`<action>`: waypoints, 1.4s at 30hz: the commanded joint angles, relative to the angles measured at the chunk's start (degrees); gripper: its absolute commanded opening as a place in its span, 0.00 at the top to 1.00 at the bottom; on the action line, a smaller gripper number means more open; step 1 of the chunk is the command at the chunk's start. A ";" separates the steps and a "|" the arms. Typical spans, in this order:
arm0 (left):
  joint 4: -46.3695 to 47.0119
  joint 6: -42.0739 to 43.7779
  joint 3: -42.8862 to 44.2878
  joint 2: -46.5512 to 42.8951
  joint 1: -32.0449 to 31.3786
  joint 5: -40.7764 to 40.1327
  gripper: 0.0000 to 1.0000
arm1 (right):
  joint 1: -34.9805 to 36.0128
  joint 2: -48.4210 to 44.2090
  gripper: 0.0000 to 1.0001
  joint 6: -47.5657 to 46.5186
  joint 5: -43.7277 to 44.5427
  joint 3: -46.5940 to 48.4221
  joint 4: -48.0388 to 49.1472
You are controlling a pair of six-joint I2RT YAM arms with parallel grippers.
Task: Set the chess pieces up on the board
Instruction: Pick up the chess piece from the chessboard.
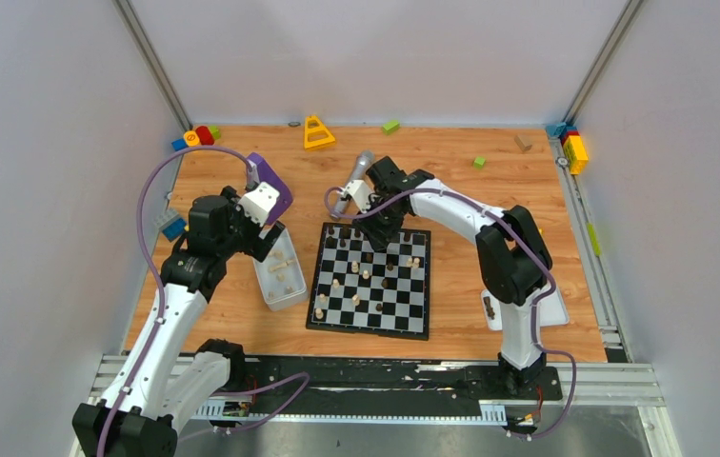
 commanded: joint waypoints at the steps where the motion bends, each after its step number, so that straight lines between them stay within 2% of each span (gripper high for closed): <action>1: 1.65 -0.58 -0.23 -0.72 0.29 0.60 0.00 | 0.83 -3.78 0.55 0.15 -2.90 3.05 -0.82; 11: 1.65 -1.35 0.03 -0.85 0.33 -0.80 0.00 | 3.67 -2.27 0.57 -0.25 -3.01 2.83 -1.16; 19: 1.65 -1.18 -0.06 -0.90 0.42 -0.65 0.00 | 4.00 -0.42 0.63 -0.42 -2.74 2.96 -1.22; 31: 1.78 -1.10 -0.25 -1.15 0.42 -0.66 0.00 | 4.05 2.25 0.67 -0.69 -2.43 3.42 -1.23; 33: 1.79 -1.09 -0.23 -1.22 0.41 -0.69 0.00 | 4.00 2.50 0.70 -0.72 -2.68 3.69 -1.29; 37: 1.82 -1.09 -0.23 -1.25 0.42 -0.75 0.00 | 4.05 2.55 0.85 -0.69 -2.74 4.85 -1.47; 42: 1.82 -1.10 -0.23 -1.38 0.37 -0.81 0.00 | 4.05 2.94 0.96 -0.33 -3.31 7.34 -1.88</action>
